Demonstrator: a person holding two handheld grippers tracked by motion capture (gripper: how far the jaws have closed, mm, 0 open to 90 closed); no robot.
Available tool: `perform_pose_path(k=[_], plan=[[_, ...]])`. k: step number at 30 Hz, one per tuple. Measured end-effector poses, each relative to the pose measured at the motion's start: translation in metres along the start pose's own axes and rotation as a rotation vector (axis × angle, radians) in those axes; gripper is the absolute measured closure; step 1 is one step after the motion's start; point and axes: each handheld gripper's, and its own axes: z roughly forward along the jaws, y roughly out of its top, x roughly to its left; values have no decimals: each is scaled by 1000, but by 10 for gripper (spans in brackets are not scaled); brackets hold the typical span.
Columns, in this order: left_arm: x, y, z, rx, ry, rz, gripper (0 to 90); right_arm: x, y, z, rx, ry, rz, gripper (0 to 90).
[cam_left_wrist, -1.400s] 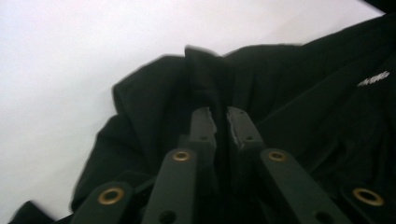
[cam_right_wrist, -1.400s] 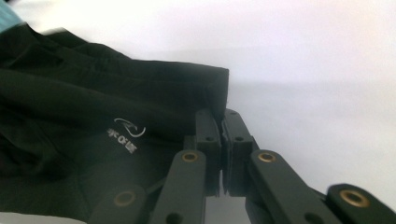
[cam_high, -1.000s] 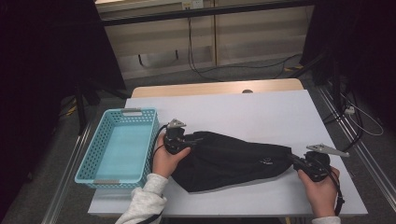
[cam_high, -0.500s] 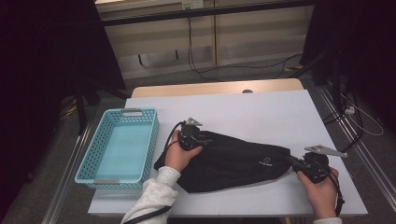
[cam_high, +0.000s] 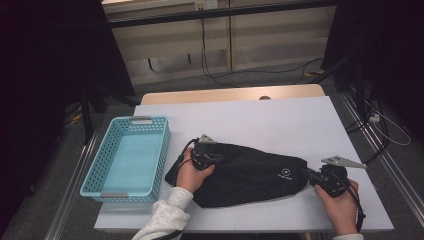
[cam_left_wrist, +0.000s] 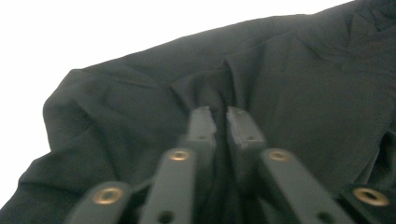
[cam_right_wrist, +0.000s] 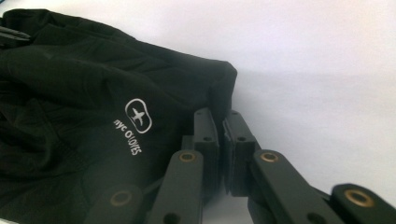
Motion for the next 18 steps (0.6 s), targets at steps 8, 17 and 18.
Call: perform_pose_path(k=[8,17,18], plan=[[16,10,-29,-131,-34,-87,852,-3,0,-1,-12,20,11,868],[34,13,-58,-200,-18,-122,884,8,4,0,-39,88,-11,852],[36,11,-61,-212,-21,-133,884,11,5,1,-32,105,-23,840]])
